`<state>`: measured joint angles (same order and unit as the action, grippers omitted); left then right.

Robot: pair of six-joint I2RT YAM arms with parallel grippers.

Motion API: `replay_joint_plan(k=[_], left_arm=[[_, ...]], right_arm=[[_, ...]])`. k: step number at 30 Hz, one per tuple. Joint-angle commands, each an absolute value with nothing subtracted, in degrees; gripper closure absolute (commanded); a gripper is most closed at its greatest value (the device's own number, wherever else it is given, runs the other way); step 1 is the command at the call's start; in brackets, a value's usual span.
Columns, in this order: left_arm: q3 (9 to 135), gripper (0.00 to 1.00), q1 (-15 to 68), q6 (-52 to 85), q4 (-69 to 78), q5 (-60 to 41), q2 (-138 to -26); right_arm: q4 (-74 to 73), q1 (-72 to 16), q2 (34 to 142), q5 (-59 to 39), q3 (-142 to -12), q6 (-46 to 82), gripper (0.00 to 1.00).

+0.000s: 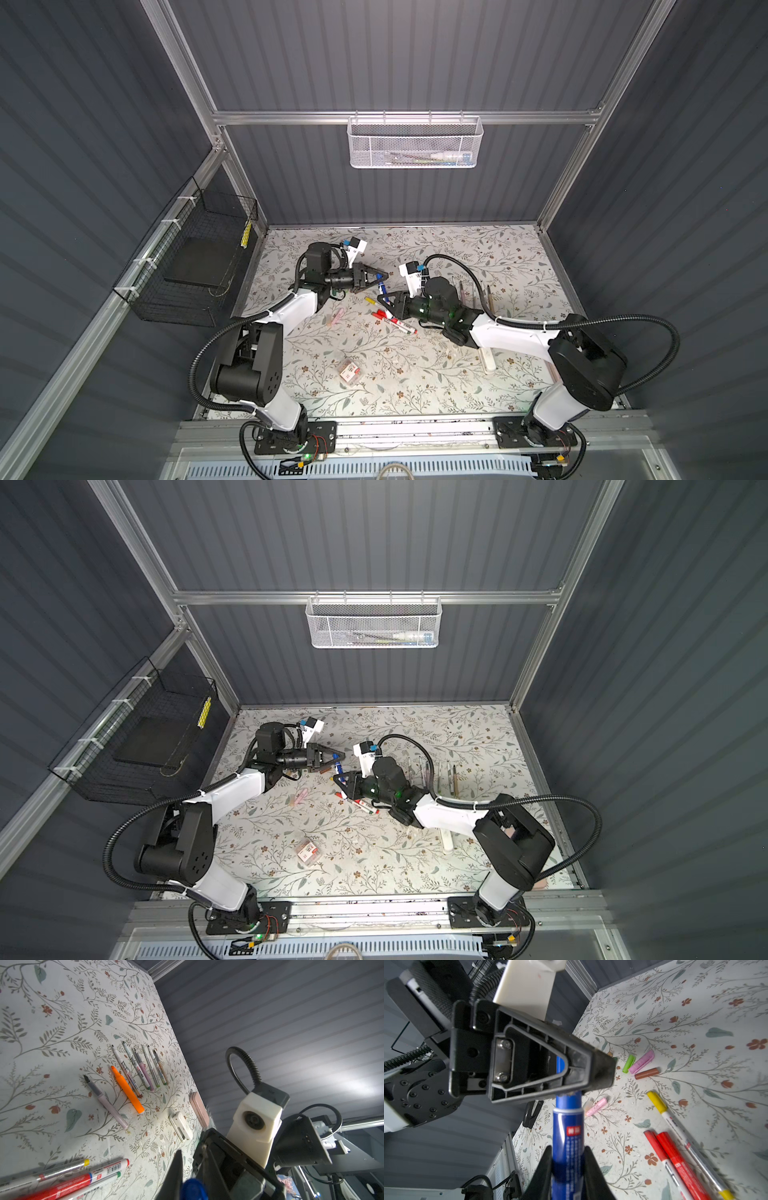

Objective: Open the pen caps

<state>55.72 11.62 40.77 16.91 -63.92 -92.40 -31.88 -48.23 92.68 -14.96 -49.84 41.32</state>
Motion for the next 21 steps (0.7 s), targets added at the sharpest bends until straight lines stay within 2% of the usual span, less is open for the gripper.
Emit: replay_joint_plan(k=[1, 8, 15, 19, 20, 21], left_arm=[[61.55, 1.00, 0.35, 39.83, 23.24, -46.70, -93.24], [65.59, 1.00, -4.67, 38.30, 19.98, -45.00, -93.41], [64.18, 1.00, -4.54, 34.53, 14.99, -47.25, -90.79], [58.99, 0.48, -1.28, 35.37, 18.25, -51.52, -87.21], [57.87, 0.40, -0.24, 35.25, 18.66, -52.58, -86.42], [56.86, 0.35, 0.80, 35.30, 19.44, -53.18, -85.87]], right_arm=[[-19.86, -50.71, 92.24, -21.07, -45.65, 40.88, 1.00], [-19.44, -50.63, 92.60, -21.82, -45.18, 40.00, 1.00], [-17.80, -49.95, 89.29, -19.89, -44.91, 38.33, 1.00], [-20.11, -47.98, 86.60, -14.93, -44.13, 39.99, 1.00], [-22.49, -47.46, 85.91, -14.47, -43.63, 40.44, 1.00], [-24.06, -47.10, 85.56, -14.20, -43.59, 40.75, 1.00]])
